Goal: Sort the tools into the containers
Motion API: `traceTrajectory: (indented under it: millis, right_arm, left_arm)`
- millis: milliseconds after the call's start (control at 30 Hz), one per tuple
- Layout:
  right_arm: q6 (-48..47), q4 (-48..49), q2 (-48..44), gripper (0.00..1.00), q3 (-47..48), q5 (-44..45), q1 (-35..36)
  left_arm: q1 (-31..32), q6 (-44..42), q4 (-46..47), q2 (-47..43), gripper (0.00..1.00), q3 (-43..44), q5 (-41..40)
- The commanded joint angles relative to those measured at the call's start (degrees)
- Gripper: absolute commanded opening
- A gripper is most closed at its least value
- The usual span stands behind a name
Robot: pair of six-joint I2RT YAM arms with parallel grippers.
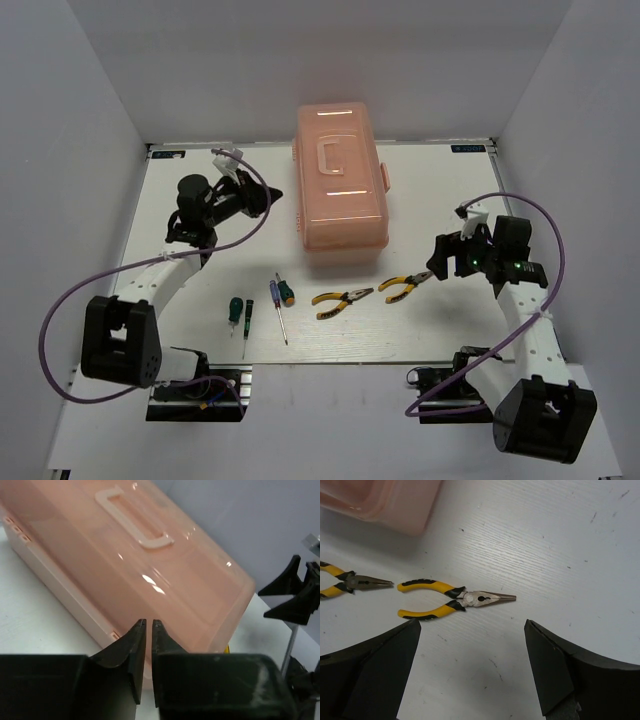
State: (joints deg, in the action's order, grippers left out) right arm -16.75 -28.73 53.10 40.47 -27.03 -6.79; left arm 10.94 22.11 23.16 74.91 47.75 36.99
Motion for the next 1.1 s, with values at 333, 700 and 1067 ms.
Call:
traceTrajectory:
  millis: [333,700,1067]
  right_arm:
    - [0.75,-0.19,4.73,0.45,2.42,-0.74,0.19]
    - [5.32,2.87,2.8,0.91,2.25,-2.41,0.11]
    - [18.68,12.82,13.06,0.22,11.29,-6.88,0.11]
  left_arm:
    - [-0.3,4.79,0.92,7.7,0.81,3.32,8.89]
    - [-0.3,4.26,-2.06,7.18,0.56,4.46,6.25]
    - [-0.3,2.5,-6.89,7.18,0.44,7.45,5.38]
